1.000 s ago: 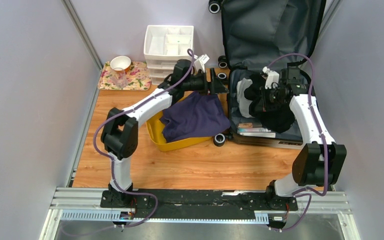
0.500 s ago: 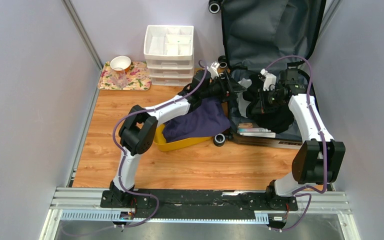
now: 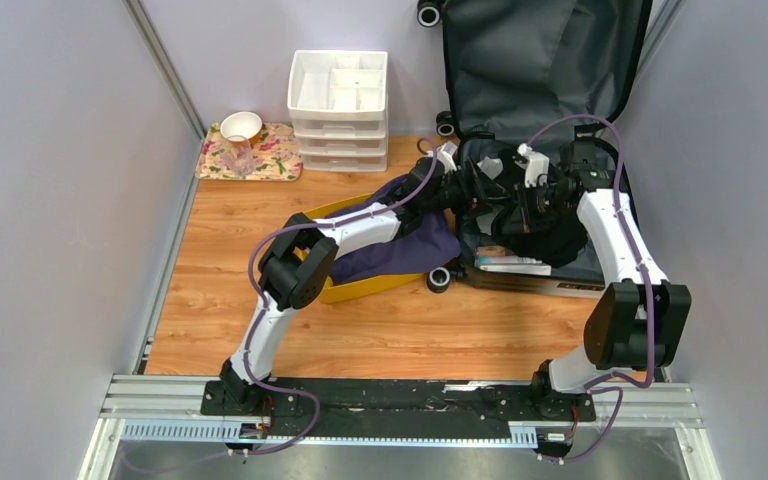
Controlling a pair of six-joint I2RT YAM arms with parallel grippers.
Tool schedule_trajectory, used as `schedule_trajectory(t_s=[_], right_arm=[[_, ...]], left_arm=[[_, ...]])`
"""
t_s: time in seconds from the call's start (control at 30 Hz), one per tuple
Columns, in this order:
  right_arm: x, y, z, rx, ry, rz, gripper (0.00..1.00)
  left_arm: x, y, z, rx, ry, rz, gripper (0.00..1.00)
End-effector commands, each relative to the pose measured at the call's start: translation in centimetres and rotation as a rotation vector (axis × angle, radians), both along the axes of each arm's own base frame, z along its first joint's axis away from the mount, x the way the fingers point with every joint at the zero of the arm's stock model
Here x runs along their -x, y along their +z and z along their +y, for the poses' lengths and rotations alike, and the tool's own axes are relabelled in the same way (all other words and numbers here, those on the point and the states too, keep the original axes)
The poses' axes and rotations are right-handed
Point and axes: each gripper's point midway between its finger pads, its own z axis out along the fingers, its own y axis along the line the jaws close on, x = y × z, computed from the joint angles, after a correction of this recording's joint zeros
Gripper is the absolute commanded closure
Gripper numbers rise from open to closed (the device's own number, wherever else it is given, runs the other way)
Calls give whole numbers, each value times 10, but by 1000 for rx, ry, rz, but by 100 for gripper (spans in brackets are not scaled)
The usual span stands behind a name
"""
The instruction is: Open, take out, and arrange the luggage
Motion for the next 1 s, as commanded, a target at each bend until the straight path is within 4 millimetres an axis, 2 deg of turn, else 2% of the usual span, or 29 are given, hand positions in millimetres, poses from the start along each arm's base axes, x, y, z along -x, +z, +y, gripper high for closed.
schedule_trajectory(t_s=[0.0,0.03,0.1,0.13,0.2,0.3,0.4,0.53,0.67,0.87,0.93,0.97], right_arm=[[12,11,14,-71,60,-9,100],[12,11,15,-75,59,-7,100],[13,11,16,-83,58,1,100],[13,10,16,-83,58,3,100],[13,9,16,-83,59,6,100],[17,8,17,-90,66,10,100],[18,4,19,-103,69,23,100],[17,4,21,-120,71,31,100],[19,5,25,-142,95,55,100],[14,16,30,-157,121,11,100],[13,17,29,-153,121,7,100],[12,19,29,-149,121,3,100]], left_arm=[[0,48,-12,111,-14,-137,13],[3,57,-12,135,-16,-159,13],[5,53,-8,137,-10,-160,13],[6,61,-6,151,-7,-179,13],[7,56,0,147,7,-177,13],[10,71,4,173,-6,-225,13],[11,80,0,184,-11,-247,13],[9,78,-6,183,-11,-247,13],[18,87,-14,197,-46,-309,13],[15,43,-19,85,-44,-219,14],[15,31,-18,46,-48,-212,25],[16,30,-18,39,-53,-213,36]])
